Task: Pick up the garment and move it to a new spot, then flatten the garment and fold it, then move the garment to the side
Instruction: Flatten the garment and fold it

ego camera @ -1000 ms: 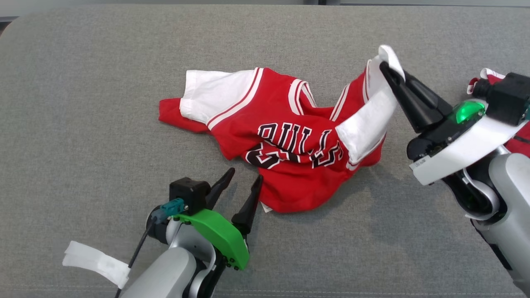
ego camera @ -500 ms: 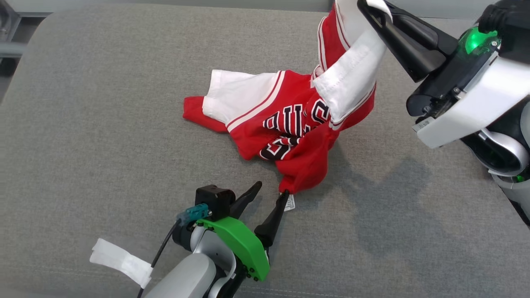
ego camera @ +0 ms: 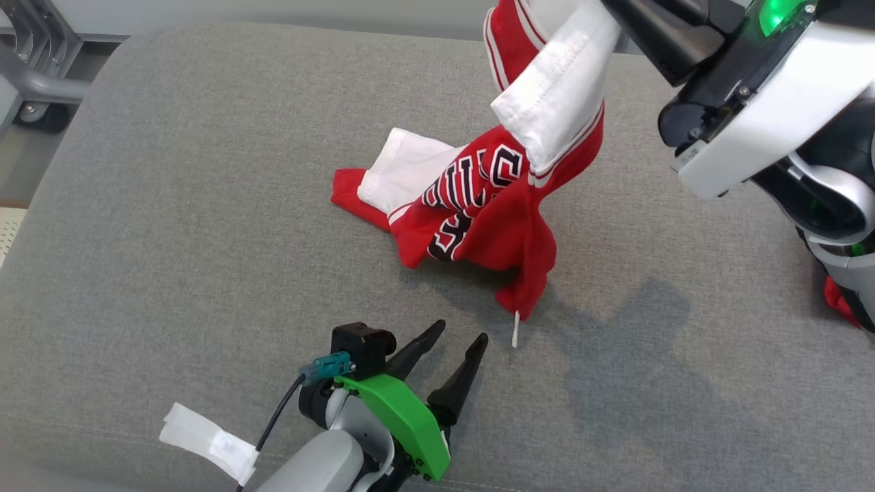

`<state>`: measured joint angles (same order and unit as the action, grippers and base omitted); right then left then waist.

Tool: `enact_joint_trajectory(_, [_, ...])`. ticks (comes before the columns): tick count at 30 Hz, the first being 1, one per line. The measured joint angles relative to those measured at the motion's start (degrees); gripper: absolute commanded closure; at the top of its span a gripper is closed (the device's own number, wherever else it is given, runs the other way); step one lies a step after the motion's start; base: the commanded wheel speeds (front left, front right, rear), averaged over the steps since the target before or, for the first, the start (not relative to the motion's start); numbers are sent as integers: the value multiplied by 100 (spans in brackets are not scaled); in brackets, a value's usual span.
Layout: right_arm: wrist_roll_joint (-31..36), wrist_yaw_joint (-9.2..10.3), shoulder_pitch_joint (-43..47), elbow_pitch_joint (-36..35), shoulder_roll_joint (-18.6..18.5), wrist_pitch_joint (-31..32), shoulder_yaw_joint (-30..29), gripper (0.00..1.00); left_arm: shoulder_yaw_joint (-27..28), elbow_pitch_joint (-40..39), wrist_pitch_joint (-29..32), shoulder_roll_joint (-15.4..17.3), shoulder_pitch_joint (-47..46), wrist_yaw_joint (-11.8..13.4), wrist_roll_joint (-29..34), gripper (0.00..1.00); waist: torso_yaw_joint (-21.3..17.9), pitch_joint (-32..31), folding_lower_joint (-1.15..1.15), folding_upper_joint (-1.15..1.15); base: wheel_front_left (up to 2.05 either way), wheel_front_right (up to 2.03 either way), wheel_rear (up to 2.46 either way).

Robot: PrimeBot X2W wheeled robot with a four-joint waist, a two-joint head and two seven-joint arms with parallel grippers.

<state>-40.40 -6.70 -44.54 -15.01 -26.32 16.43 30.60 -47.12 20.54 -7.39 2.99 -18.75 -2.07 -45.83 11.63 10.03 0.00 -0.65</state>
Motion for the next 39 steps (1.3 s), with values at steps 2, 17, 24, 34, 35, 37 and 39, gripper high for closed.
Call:
enact_joint_trajectory(2, [-23, 34, -114, 51, 11, 82, -25, 100, -18, 10, -67, -14, -3, -70, -64, 0, -30, -15, 0, 0, 0, 0, 0])
enact_joint_trajectory(17, [-470, 539, -622, 294, 533, 493, -280, 100, -158, 339, -300, -23, -152, -242, -343, 0, -56, -162, 0, 0, 0, 0, 0])
enact_joint_trajectory(24, [-467, 945, -208, 753, -18, 753, -616, 100, -170, 403, -361, -26, -152, -244, -553, 0, 52, -132, 0, 0, 0, 0, 0])
enact_joint_trajectory(34, [-447, 1235, 1232, 1202, -621, 608, -1159, 100, -388, 436, -385, -24, -151, -298, -558, 0, -190, -14, 0, 0, 0, 0, 0])
enact_joint_trajectory(35, [-448, 1236, 1314, 1236, -626, 554, -1216, 100, -475, 415, -363, -24, -153, -304, -557, 0, -228, 3, 0, 0, 0, 0, 0])
enact_joint_trajectory(37, [-450, 1243, 1429, 1273, -613, 434, -1326, 100, -619, 385, -315, -24, -158, -331, -536, 0, -306, 43, 0, 0, 0, 0, 0])
enact_joint_trajectory(39, [-466, 1244, 1480, 1298, -584, 342, -1388, 100, -722, 372, -235, -25, -179, -354, -532, 0, -387, 91, 0, 0, 0, 0, 0])
